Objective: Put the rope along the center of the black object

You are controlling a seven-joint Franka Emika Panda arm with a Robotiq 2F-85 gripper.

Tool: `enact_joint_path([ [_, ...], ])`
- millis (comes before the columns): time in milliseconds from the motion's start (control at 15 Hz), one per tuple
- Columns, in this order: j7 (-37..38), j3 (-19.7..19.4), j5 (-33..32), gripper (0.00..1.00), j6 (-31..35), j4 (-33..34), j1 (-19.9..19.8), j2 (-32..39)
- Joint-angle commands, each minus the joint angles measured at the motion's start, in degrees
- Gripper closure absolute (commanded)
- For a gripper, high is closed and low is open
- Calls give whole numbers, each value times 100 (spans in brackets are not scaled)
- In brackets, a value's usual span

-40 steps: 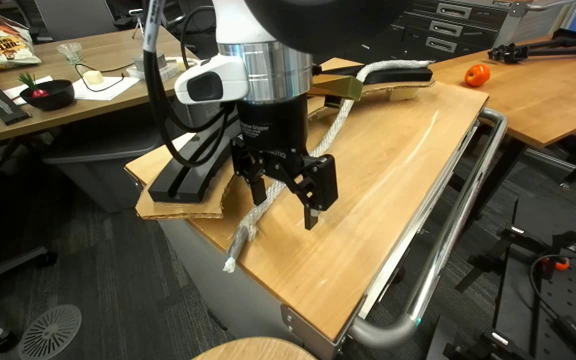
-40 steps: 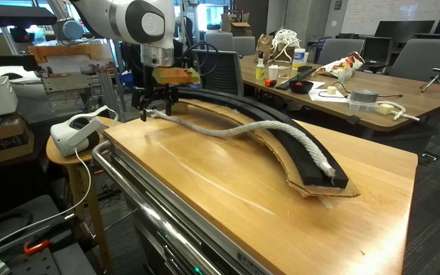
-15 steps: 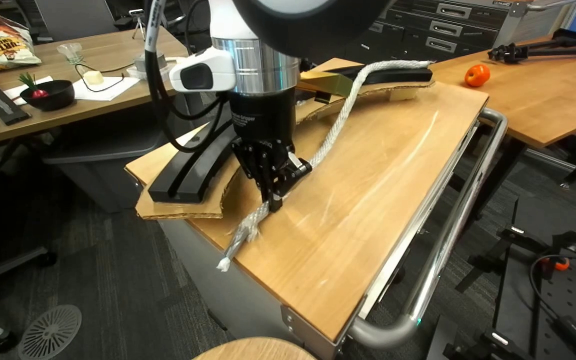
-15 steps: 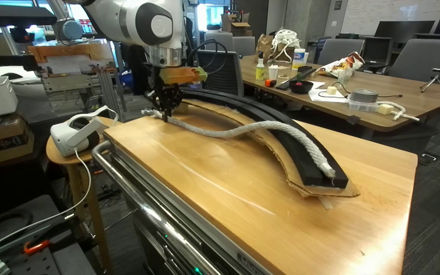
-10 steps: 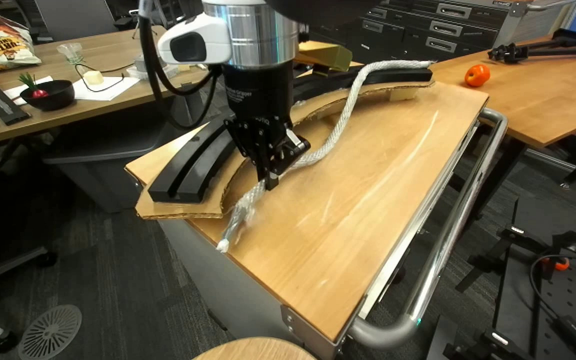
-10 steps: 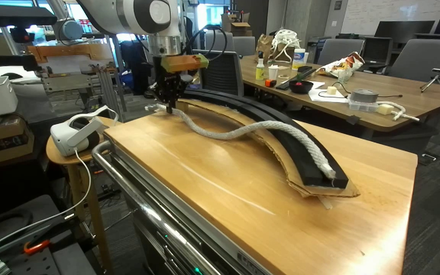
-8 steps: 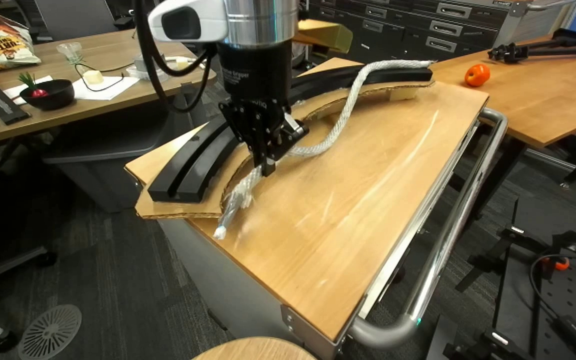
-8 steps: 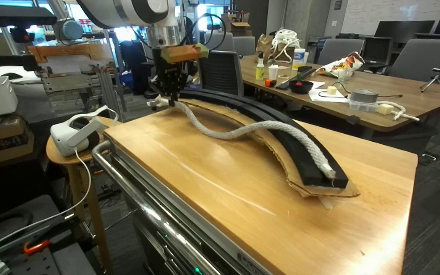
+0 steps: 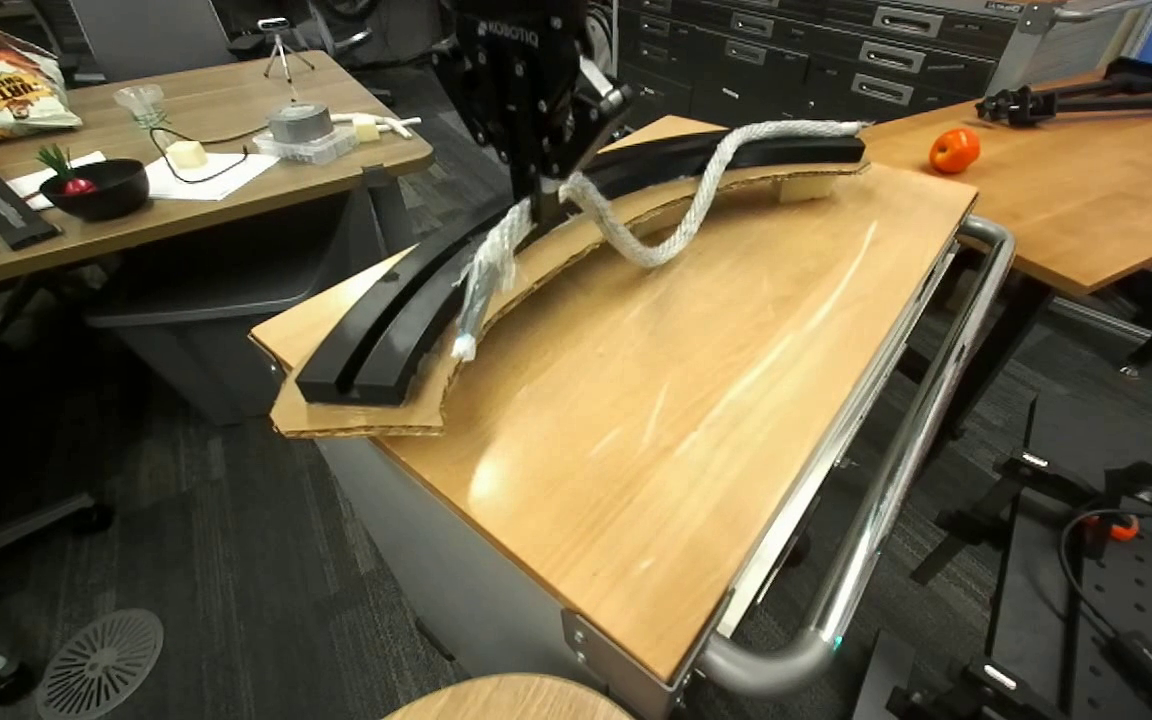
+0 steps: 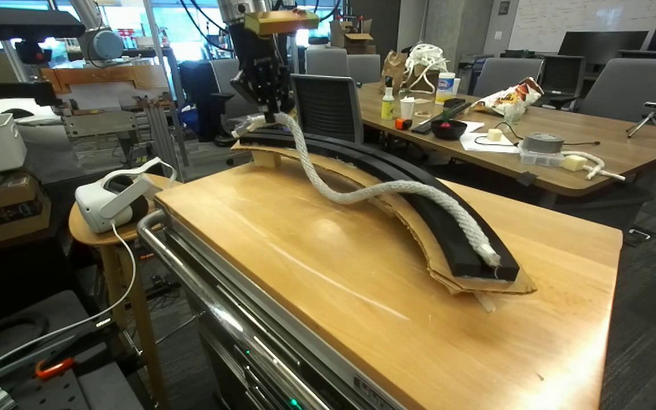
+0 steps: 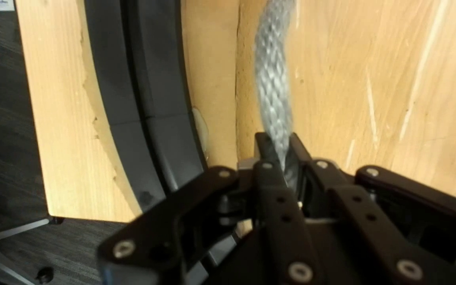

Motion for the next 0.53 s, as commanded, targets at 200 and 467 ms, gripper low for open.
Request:
enact_joint_path([
  [200, -131, -147, -912, 97, -1653, 1311, 95, 267],
  [467, -201, -121, -1561, 97, -2441, 1960, 205, 445],
])
